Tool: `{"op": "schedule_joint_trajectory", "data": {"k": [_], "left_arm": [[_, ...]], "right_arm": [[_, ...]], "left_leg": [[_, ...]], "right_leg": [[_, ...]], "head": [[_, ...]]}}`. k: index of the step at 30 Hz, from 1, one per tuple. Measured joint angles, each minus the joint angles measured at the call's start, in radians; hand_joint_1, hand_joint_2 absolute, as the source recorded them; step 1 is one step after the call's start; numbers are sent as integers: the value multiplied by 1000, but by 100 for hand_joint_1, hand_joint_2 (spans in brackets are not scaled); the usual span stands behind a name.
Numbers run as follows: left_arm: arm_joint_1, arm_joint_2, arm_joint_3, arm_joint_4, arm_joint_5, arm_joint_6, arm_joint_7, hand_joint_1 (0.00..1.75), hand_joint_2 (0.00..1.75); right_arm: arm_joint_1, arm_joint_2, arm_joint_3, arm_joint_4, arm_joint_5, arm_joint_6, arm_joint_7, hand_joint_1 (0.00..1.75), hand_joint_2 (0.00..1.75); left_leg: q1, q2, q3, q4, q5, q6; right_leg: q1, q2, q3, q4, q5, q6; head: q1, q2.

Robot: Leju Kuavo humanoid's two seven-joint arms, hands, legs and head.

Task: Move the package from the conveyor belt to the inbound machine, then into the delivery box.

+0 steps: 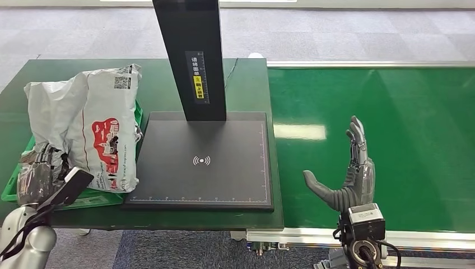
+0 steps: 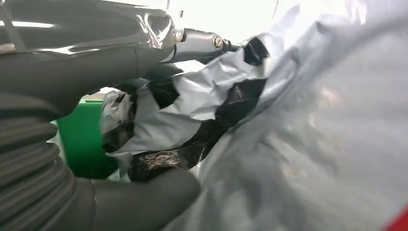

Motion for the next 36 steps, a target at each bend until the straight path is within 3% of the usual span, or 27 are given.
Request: {"op": "schedule_joint_trajectory", "data": {"k": [7,16,21,24,28,30,32,36], "left_arm": [[39,-67,20,-83,170,192,-180,0,175],[42,-106,31,-127,196,241,-225,0,175],[48,-131,54,-167,249,416,-417,0,175],[57,-160,85,-227,296,429,-532,0,175],[66,-171,73,-307,408,429,-561,0,175],[68,-167,32,-320,519,407,-562,0,175],[60,-166,-19,-309,655,304,-563,0,175],[14,-180,-120,-228,748,-143,-563,0,175]], "right_arm": [[-2,9,1,0,0,2,-3,0,175],[-4,14,1,0,-2,2,-4,0,175],[-15,18,6,4,-10,3,-10,0,175],[-27,22,15,11,-18,2,-16,0,175],[-43,21,21,22,-39,0,-22,0,175],[-49,19,23,26,-48,-1,-24,0,175],[-55,17,26,31,-52,1,-24,0,175],[-91,12,46,58,-38,27,6,0,175]], "left_leg": [[0,0,-1,0,0,0],[1,-1,-1,0,0,0],[1,-1,-1,0,0,0],[1,-1,-1,0,0,0],[1,-1,-1,0,0,0],[1,-1,-1,0,0,0],[1,-1,0,0,0,0],[0,-1,0,0,1,1]], "right_leg": [[0,0,0,0,0,0],[1,-1,0,0,0,0],[1,-1,0,0,0,0],[1,-1,0,0,0,0],[1,-1,0,0,0,0],[1,-2,-1,0,0,0],[1,-2,0,0,0,0],[1,-2,0,0,1,0]], "head": [[0,0],[0,0],[0,0],[0,0],[0,0],[0,0],[0,0],[0,0]]}}
